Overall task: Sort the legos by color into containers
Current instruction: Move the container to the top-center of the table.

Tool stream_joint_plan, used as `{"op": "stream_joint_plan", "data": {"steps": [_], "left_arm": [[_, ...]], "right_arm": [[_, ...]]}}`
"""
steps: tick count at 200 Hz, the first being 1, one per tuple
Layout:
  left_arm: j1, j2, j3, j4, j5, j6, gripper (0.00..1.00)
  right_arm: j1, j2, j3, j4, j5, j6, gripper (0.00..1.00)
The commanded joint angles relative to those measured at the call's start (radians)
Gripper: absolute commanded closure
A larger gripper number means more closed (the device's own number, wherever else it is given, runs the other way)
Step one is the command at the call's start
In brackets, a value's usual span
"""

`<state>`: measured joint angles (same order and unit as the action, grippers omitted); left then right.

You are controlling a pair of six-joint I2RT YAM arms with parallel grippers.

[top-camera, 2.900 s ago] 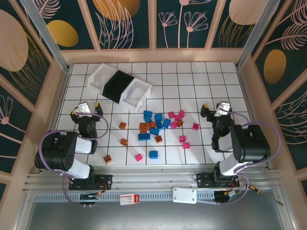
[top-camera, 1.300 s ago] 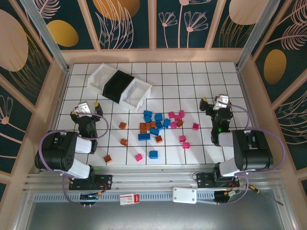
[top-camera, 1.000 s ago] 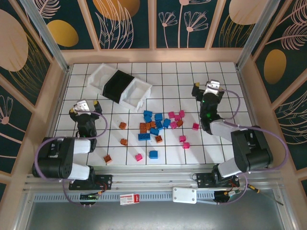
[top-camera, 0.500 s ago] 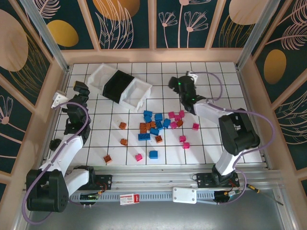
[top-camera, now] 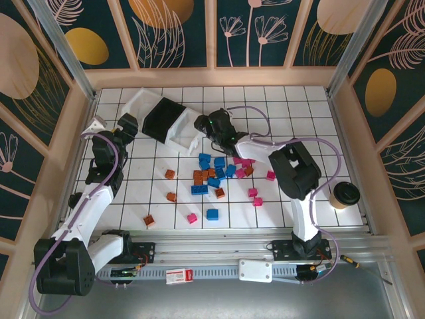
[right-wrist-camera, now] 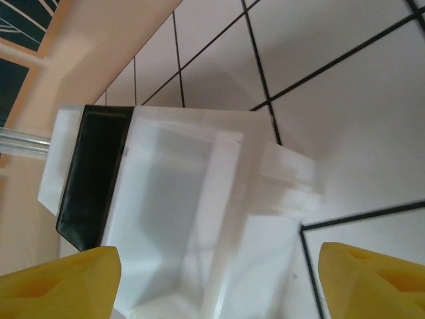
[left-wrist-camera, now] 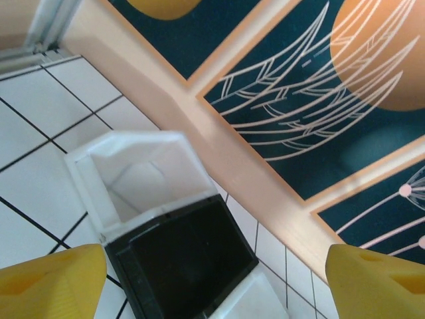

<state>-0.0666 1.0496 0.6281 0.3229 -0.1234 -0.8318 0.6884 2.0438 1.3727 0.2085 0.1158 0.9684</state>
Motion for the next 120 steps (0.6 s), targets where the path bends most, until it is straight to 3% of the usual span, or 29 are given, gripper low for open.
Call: {"op": "stream_joint_plan", "data": {"steps": [1,55,72,120], "left_arm": [[-0.002,-0.013,0.001,-0.020,0.068,0.006,0.14],[-0.002,-0.011,0.000,-0.023,0.109,0.004,0.13],[-0.002,-0.006,0.008,-0.024,0.134,0.006,0.01],[-0.003,0.015,0.028,-0.039,0.190,0.002,0.03]], "right_arm": [[0.008,0.077,0.117,-0.119,0.000,0.094,0.27],[0.011,0.198,0.304,-0.317,-0.023,0.069,0.46],[0.005,0.214,0.336,-0.363,-0.015,0.044,0.55],[-0.057,0.218,0.379,-0.449,-0.009,-0.048,0.80]]}}
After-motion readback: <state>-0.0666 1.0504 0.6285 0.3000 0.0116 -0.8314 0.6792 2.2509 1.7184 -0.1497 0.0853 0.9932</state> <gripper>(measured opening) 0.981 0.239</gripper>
